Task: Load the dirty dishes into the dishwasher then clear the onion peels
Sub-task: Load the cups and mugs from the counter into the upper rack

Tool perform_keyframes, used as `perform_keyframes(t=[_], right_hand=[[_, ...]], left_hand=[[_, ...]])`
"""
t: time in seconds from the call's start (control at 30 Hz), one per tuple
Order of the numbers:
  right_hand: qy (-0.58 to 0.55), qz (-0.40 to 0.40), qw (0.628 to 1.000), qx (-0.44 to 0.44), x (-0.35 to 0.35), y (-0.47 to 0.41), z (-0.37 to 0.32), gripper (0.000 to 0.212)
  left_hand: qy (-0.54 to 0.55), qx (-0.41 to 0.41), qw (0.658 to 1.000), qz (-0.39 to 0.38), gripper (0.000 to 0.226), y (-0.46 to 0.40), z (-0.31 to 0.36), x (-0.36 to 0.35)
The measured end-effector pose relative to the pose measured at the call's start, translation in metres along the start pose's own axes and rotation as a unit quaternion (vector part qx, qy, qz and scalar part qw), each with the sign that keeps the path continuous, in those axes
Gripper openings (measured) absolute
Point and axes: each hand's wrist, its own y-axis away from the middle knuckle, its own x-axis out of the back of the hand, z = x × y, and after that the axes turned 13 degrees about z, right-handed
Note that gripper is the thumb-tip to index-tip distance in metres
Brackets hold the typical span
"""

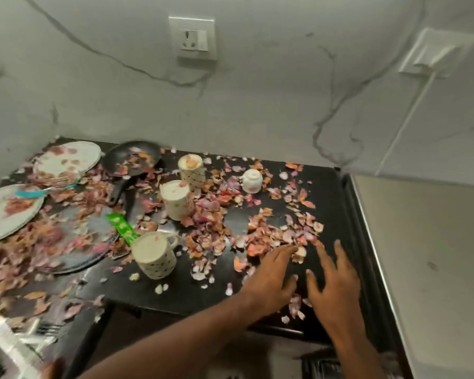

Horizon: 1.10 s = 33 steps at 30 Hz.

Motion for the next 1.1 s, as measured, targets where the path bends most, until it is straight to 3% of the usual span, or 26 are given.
perform_keyframes(t=[0.2,0.6,0.8,1.1], right_hand=[[-0.014,-0.080,0.996,0.027,-0.026,-0.022,-0.014,0.068],[-0.085,-0.121,0.987,0.067,-0.044,-0.105,-0.011,0.062],[-0.105,-0.124,0.985,0.063,-0.048,-0.122,-0.010,0.064],[-0.087,-0.108,0.989,0.044,-0.052,-0.132,-0.032,0.063]], left_hand=[[-0.020,0.060,0.997,0.052,0.066,-0.006,-0.024,0.015],[-0.038,0.118,0.981,0.152,0.054,-0.056,-0.033,0.026],[-0.039,0.136,0.976,0.164,0.053,-0.085,-0.048,0.033],[-0.093,0.063,0.986,0.121,0.061,-0.162,-0.058,0.053]])
